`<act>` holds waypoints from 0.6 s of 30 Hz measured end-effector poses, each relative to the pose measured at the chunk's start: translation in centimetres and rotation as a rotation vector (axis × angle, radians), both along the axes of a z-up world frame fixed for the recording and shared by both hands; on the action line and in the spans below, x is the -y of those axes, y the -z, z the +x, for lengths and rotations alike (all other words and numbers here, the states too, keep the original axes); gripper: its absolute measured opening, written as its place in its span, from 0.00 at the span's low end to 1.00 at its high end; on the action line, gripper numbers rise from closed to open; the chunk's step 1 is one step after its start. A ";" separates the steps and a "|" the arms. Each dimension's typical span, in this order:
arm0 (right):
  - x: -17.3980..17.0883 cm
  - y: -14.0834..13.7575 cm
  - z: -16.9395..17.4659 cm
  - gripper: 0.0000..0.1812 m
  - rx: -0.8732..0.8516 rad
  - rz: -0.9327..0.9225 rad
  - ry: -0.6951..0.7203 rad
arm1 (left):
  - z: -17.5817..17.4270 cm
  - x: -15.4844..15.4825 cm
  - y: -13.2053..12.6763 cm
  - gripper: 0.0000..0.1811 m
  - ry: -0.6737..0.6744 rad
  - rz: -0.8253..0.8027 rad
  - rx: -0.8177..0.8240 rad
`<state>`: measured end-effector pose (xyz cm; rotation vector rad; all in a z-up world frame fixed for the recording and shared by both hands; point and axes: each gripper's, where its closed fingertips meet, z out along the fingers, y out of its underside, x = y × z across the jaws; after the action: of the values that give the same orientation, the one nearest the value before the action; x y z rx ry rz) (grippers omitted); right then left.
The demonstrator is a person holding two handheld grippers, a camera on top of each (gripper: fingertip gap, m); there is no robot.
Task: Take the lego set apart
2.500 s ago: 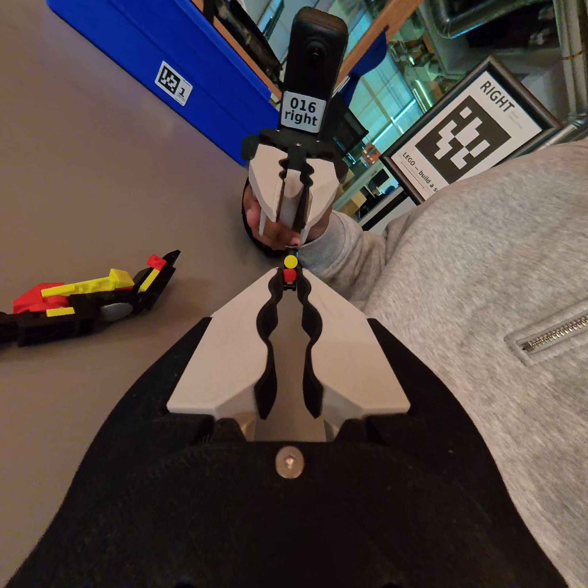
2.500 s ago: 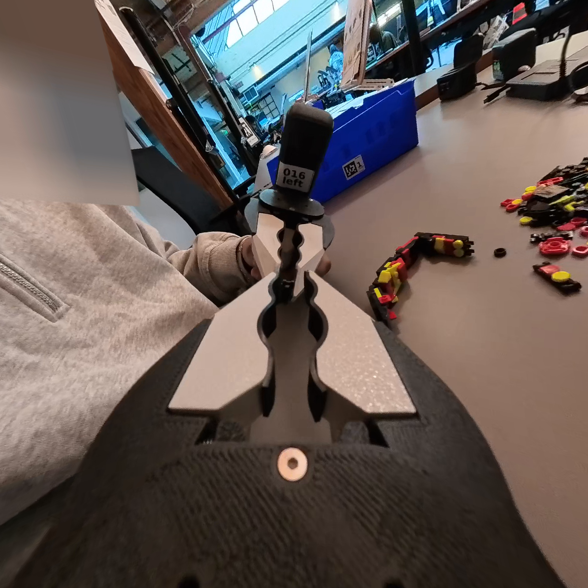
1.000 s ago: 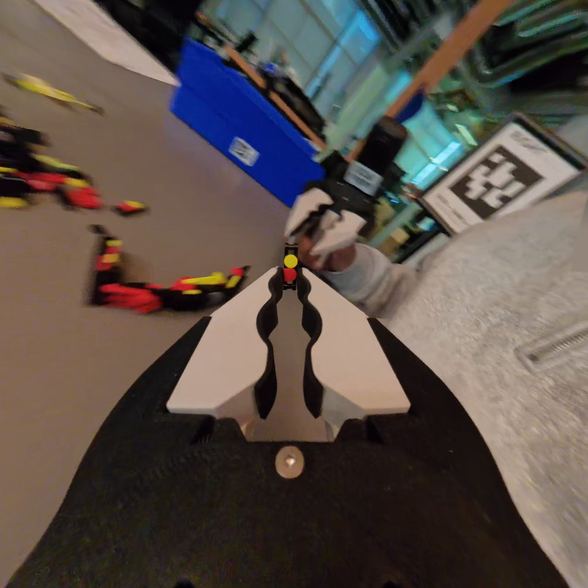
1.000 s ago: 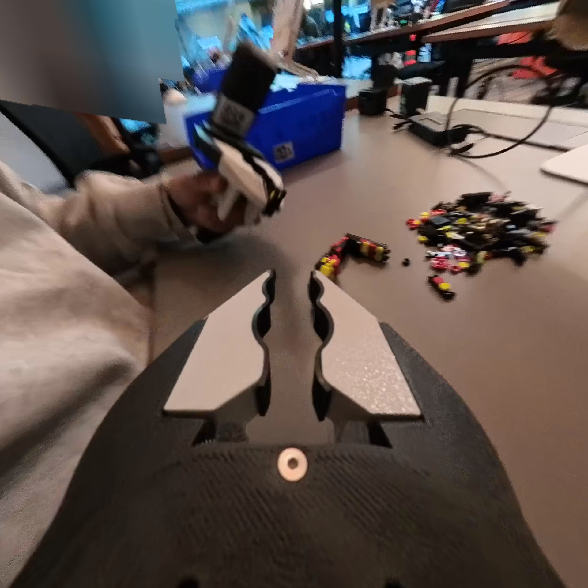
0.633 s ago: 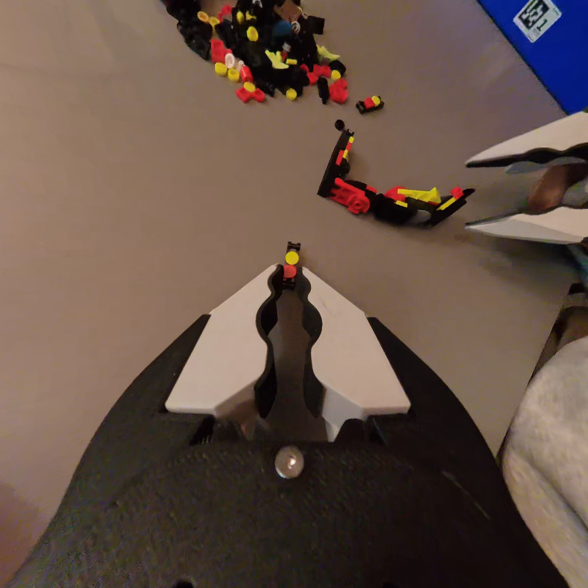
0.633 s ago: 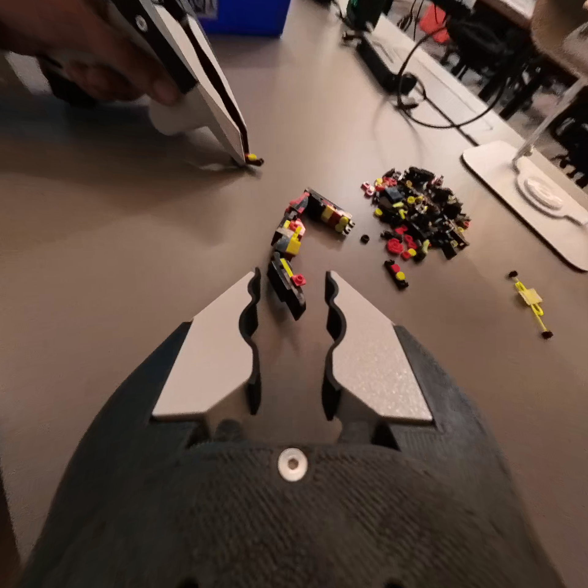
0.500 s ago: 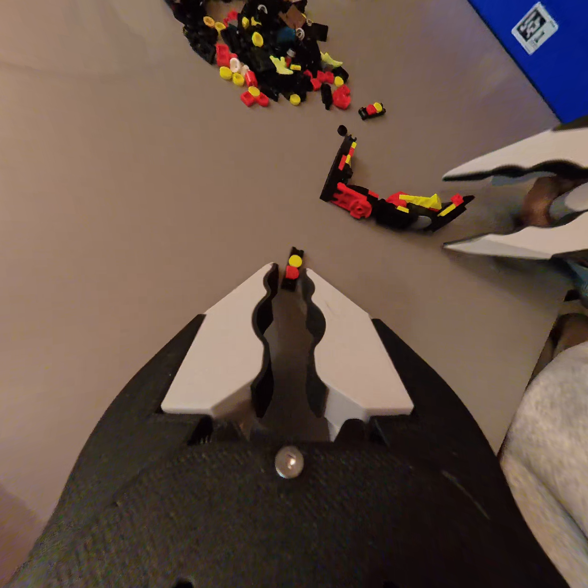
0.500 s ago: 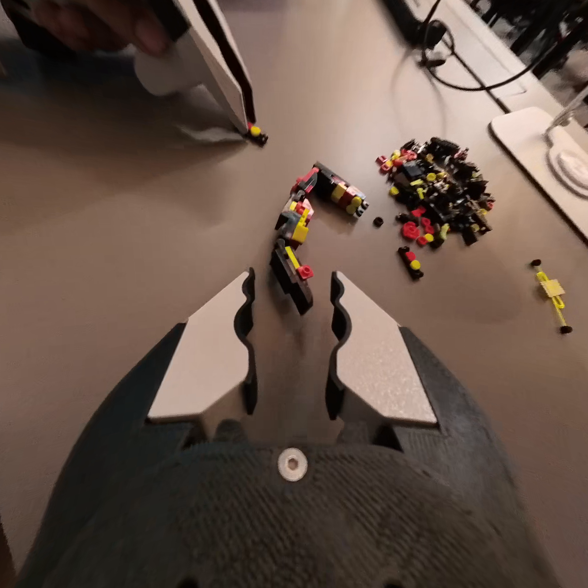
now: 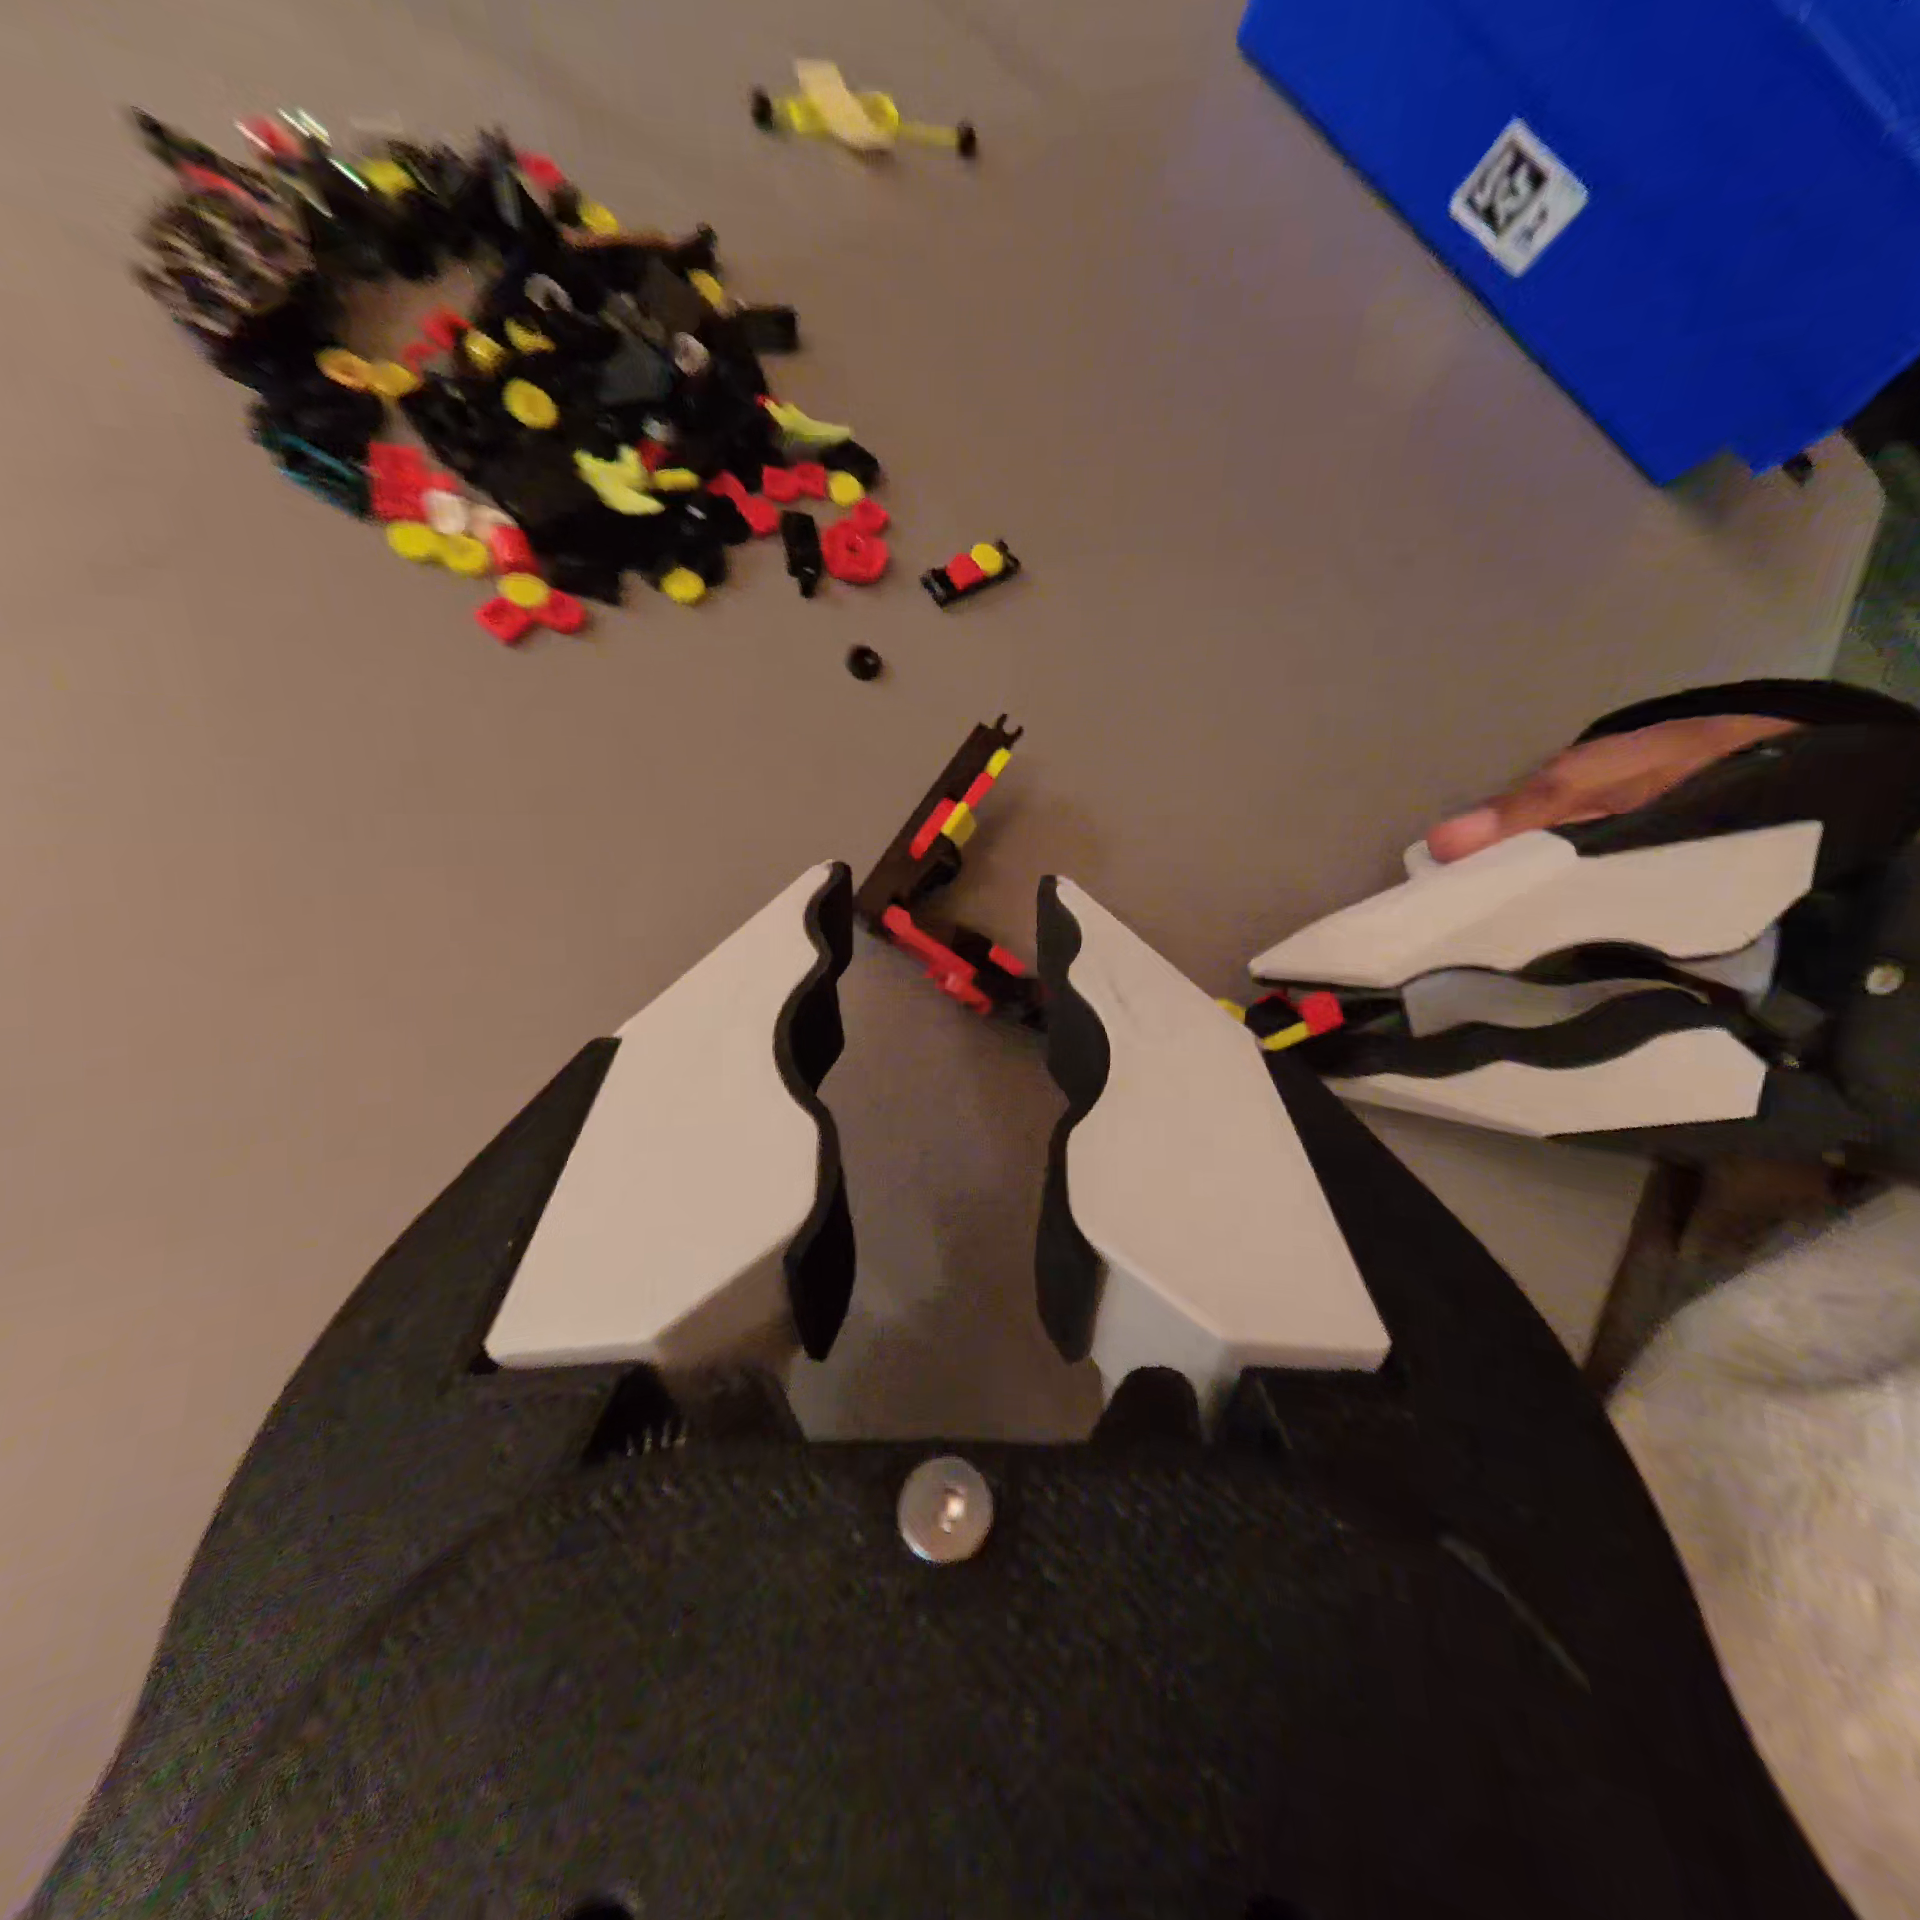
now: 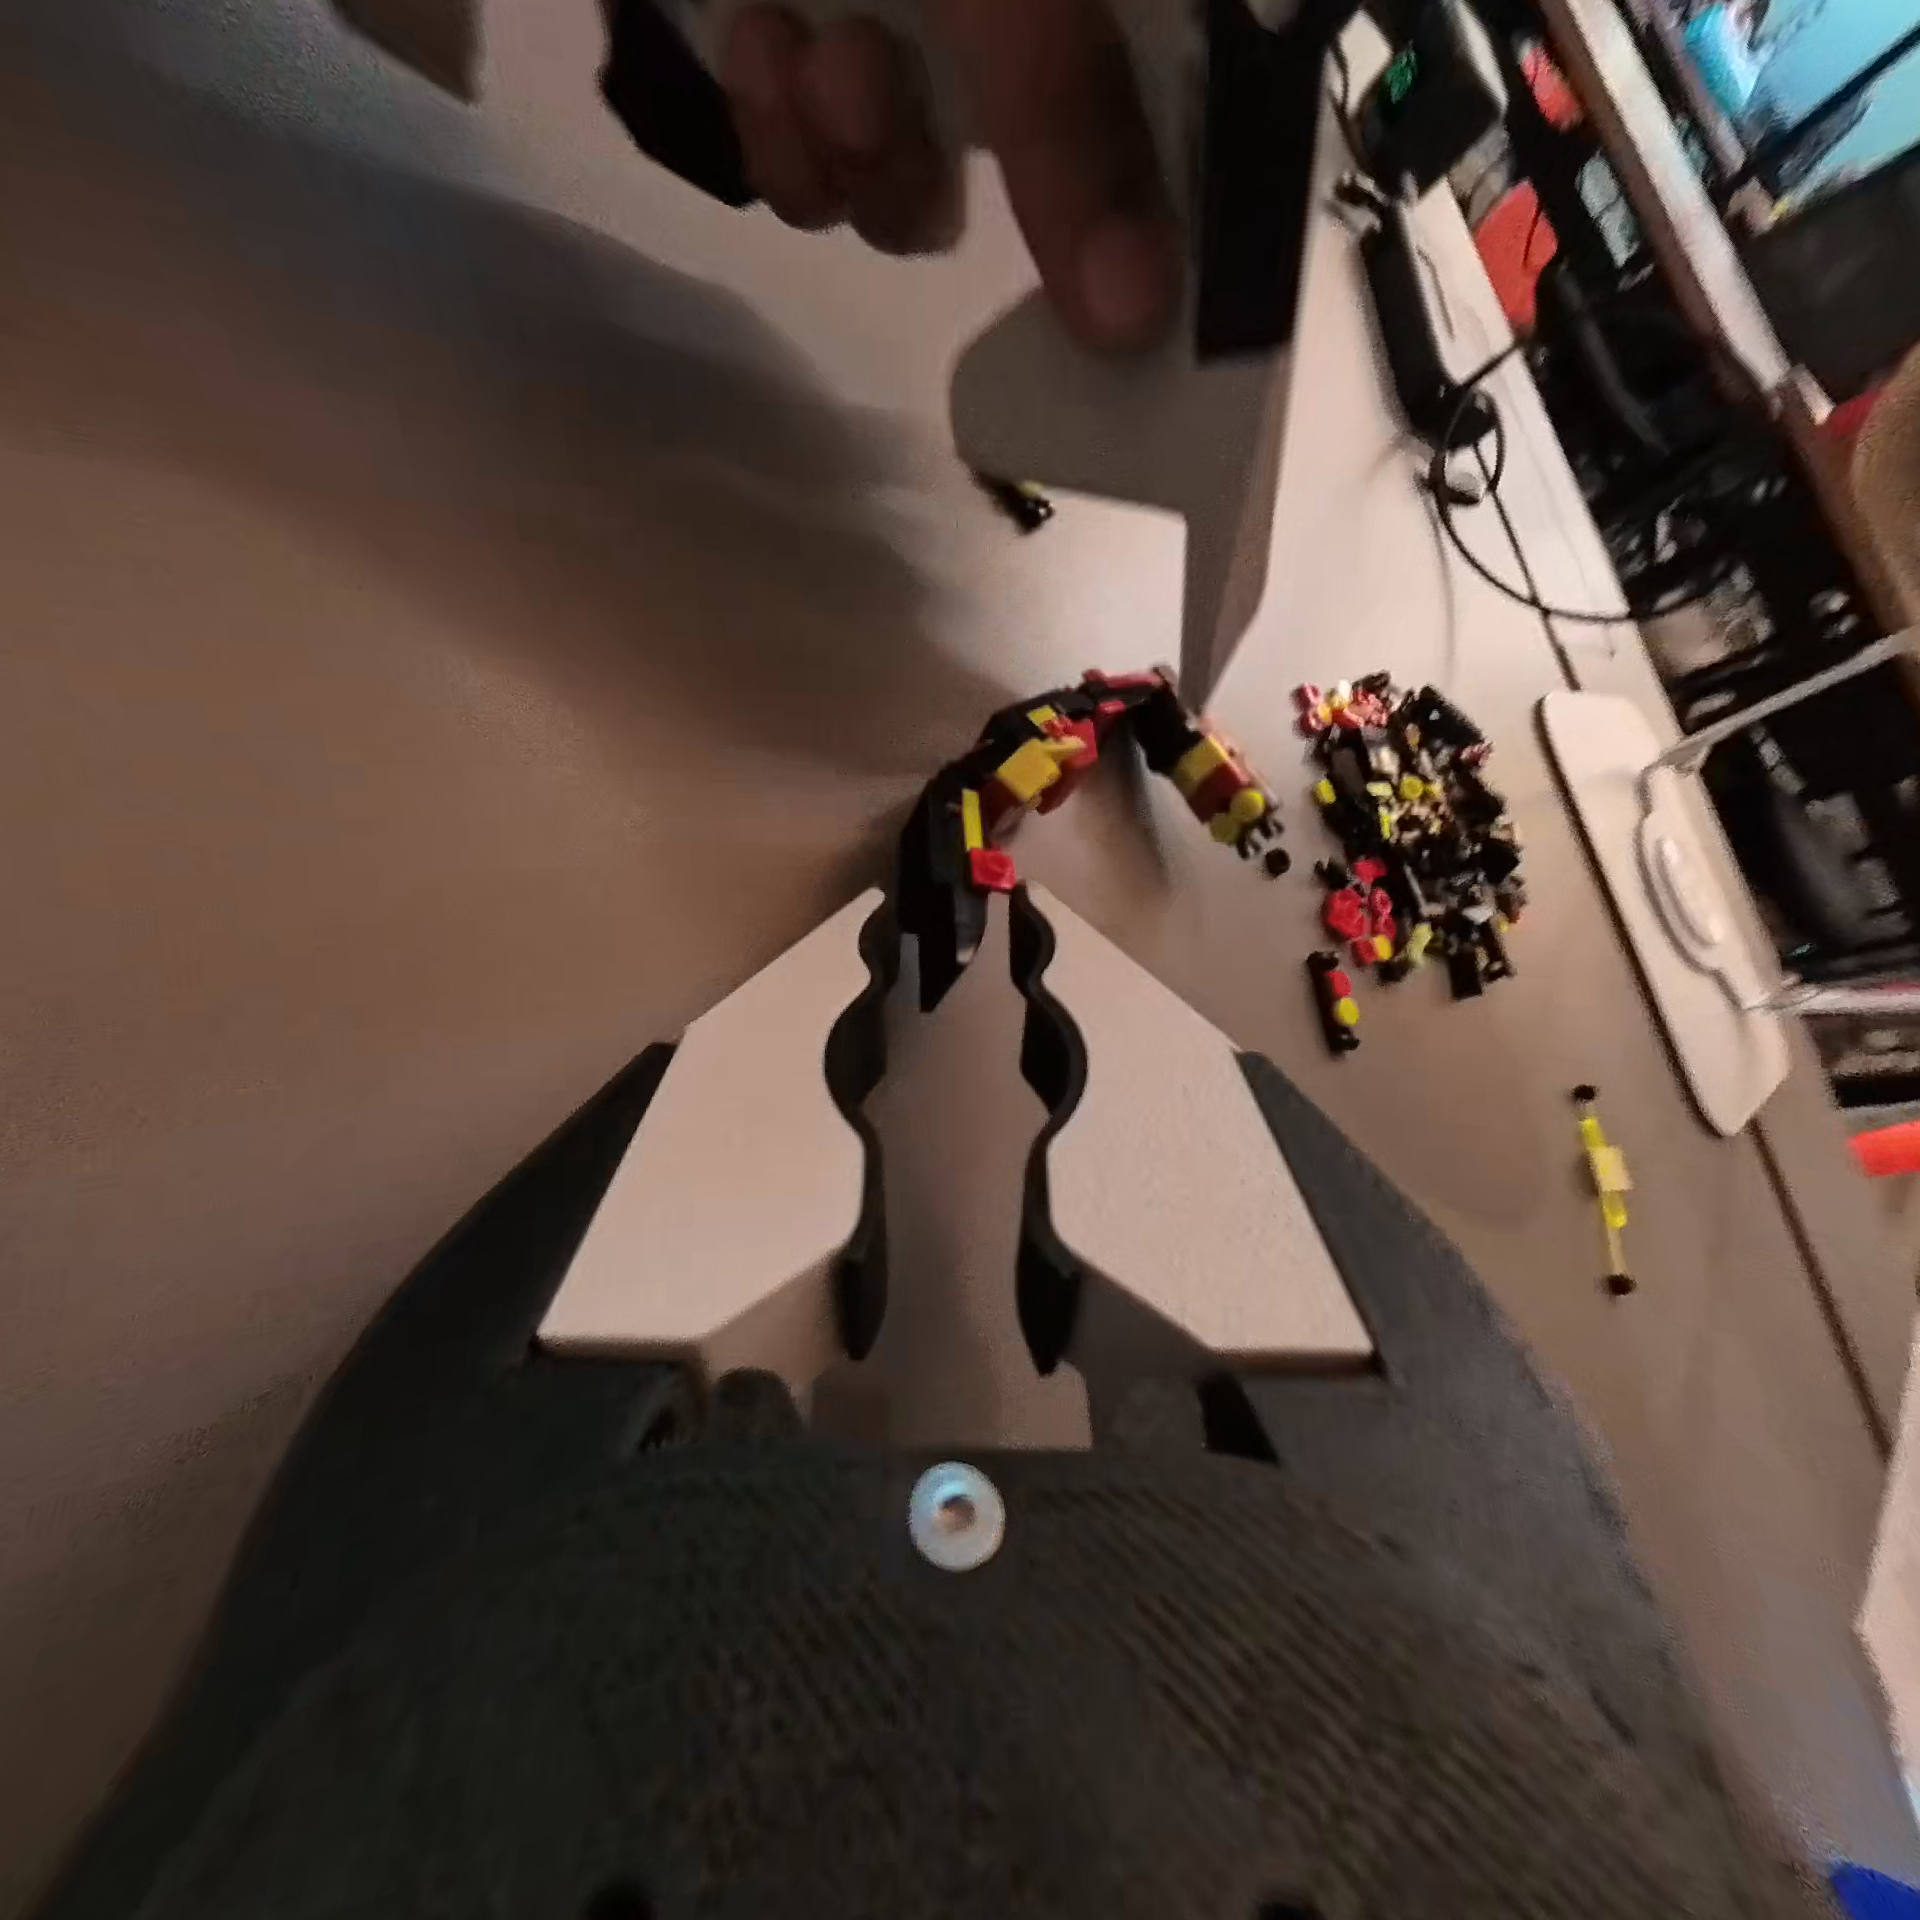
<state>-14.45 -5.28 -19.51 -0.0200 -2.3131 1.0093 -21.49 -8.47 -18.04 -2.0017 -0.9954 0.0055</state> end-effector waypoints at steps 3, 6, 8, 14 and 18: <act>0.0 -0.2 0.8 0.10 -0.092 0.020 -0.068 | 0.1 -1.1 1.2 0.19 0.049 -0.032 0.097; -0.1 -0.3 1.2 0.09 -0.181 0.038 -0.125 | 0.2 -1.2 2.0 0.18 0.062 -0.064 0.109; -0.1 -0.3 1.3 0.09 -0.213 0.047 -0.145 | 0.5 -1.7 2.1 0.15 0.066 -0.022 0.125; -0.8 -0.4 0.5 0.08 -0.252 0.057 -0.115 | -0.4 -1.6 -0.5 0.08 -0.020 0.228 0.101; -1.1 -0.2 0.3 0.04 -0.243 0.043 -0.109 | -1.3 -1.2 -3.7 0.04 -0.090 0.504 0.132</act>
<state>-14.20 -4.17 -19.27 0.2361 -2.1309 0.9586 -22.79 -7.27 -14.35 -1.5103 -1.0477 -0.3038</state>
